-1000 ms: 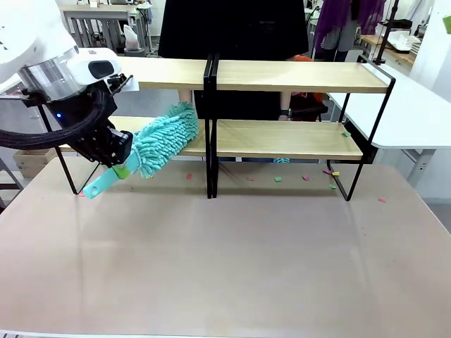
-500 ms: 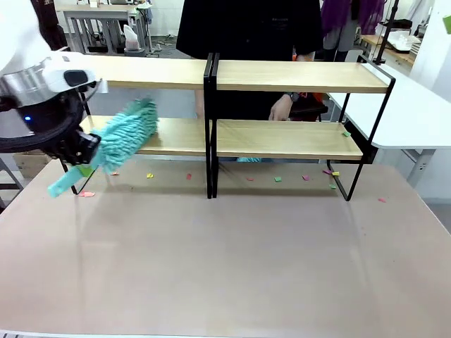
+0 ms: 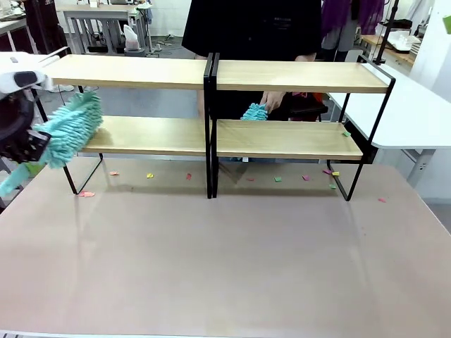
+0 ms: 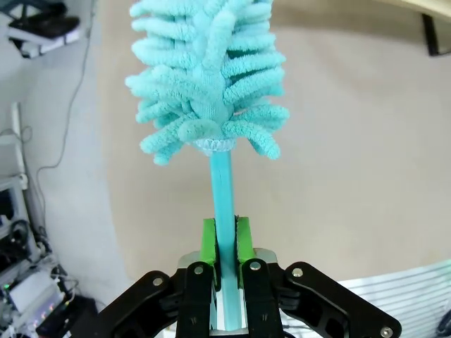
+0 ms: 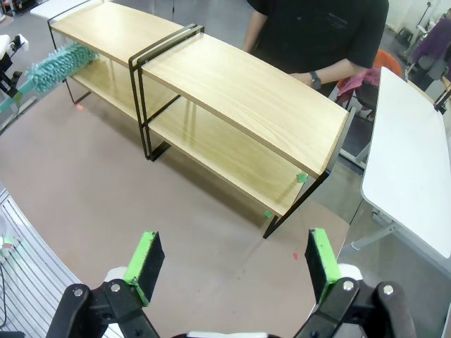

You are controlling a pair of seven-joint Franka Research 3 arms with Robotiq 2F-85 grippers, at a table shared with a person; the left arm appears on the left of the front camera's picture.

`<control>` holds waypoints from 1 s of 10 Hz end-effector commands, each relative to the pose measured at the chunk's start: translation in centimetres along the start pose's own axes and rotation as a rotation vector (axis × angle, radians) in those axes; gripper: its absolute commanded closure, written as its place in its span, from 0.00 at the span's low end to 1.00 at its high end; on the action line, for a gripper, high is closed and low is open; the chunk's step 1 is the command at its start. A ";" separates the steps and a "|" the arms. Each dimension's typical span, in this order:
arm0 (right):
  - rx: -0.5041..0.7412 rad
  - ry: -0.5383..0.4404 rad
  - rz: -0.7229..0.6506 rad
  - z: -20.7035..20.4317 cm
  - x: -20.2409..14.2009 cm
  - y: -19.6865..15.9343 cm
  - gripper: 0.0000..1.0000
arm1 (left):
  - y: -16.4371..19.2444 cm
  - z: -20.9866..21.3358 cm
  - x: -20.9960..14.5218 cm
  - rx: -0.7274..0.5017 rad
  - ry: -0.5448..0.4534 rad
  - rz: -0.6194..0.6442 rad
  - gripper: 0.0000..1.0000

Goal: Clean the shelves.
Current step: Clean another randomly selected level of the Shelf with the Duster.

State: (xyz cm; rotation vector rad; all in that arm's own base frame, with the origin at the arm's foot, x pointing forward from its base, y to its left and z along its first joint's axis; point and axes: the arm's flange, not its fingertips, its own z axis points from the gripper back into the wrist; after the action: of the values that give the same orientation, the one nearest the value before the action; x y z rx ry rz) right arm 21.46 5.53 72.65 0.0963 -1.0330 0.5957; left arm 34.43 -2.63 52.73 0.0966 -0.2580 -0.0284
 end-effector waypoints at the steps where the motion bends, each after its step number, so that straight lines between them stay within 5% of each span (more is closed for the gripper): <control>1: 0.012 -0.003 -0.001 0.0 -0.1 -0.1 0.00 | 1.7 0.5 0.1 0.062 -0.016 0.080 0.88; 5: 0.012 -0.003 -0.001 0.0 -0.1 -0.1 0.00 | 2.7 1.4 -0.3 0.090 -0.022 0.099 0.88; 10: 0.012 -0.003 -0.001 0.0 -0.1 -0.1 0.00 | 0.4 1.7 -0.7 -0.216 -0.009 -0.042 0.88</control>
State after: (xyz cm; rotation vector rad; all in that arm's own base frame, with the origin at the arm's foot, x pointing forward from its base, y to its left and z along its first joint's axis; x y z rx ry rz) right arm 21.46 5.53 72.65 0.0963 -1.0330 0.5957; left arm 33.60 -2.75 54.17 -0.0494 -0.2760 -0.0471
